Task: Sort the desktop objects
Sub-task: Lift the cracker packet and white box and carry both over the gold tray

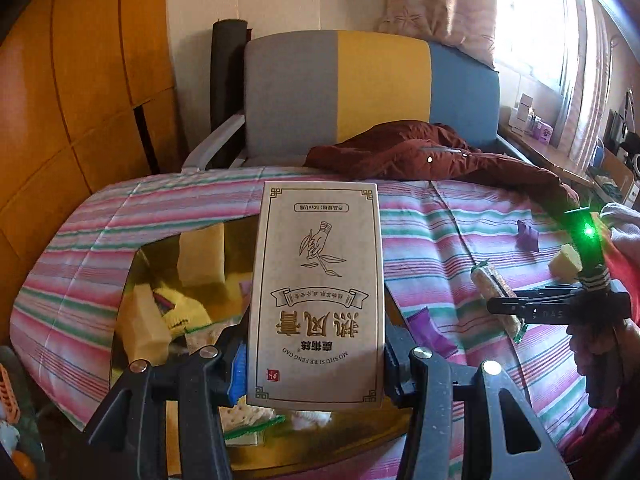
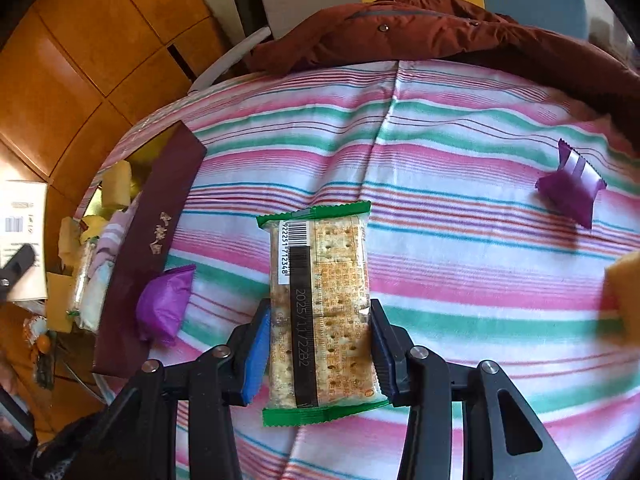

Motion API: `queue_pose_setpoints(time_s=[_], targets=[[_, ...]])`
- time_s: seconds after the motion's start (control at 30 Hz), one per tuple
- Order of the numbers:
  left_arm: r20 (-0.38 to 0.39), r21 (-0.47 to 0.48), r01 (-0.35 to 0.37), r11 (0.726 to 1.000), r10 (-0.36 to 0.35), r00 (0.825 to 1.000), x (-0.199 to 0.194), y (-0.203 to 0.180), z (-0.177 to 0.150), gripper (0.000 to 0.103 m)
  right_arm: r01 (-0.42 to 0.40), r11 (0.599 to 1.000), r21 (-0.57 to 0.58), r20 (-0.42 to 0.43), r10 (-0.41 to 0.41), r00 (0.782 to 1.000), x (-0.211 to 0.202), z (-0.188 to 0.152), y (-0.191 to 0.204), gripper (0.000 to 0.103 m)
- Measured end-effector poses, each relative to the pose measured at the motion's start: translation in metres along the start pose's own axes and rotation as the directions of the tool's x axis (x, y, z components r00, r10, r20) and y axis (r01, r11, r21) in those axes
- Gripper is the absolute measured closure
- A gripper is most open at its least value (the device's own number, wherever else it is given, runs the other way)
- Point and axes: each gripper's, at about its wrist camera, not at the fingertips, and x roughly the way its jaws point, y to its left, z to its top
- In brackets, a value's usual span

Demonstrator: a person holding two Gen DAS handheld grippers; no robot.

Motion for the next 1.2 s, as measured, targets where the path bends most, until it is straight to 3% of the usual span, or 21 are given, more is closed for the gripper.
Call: queue_pose_setpoints(time_s=[0.27, 0.53, 0.87, 1.2], targets=[[-0.013, -0.036, -0.007, 0.999, 0.006, 1.0, 0.0, 0.018, -0.013, 0.052, -0.077, 0.997, -0.018, 0.058, 0.078, 0.995, -0.02, -0.008, 0.041, 0.058], [-0.02, -0.07, -0.006, 0.998, 0.005, 1.0, -0.001, 0.035, -0.024, 0.052, -0.169, 0.981, -0.097, 0.117, 0.179, 0.977, -0.039, -0.005, 0.108, 0.057], [-0.006, -0.159, 0.004, 0.987, -0.005, 1.0, -0.008, 0.073, -0.037, 0.052, -0.233, 0.962, -0.144, 0.09, 0.247, 0.965, -0.022, 0.0, 0.174, 0.057], [-0.03, -0.215, 0.048, 0.975, -0.056, 0.998, -0.002, 0.088, -0.05, 0.052, -0.257, 0.956, -0.138, 0.046, 0.266, 0.963, 0.004, 0.002, 0.198, 0.057]])
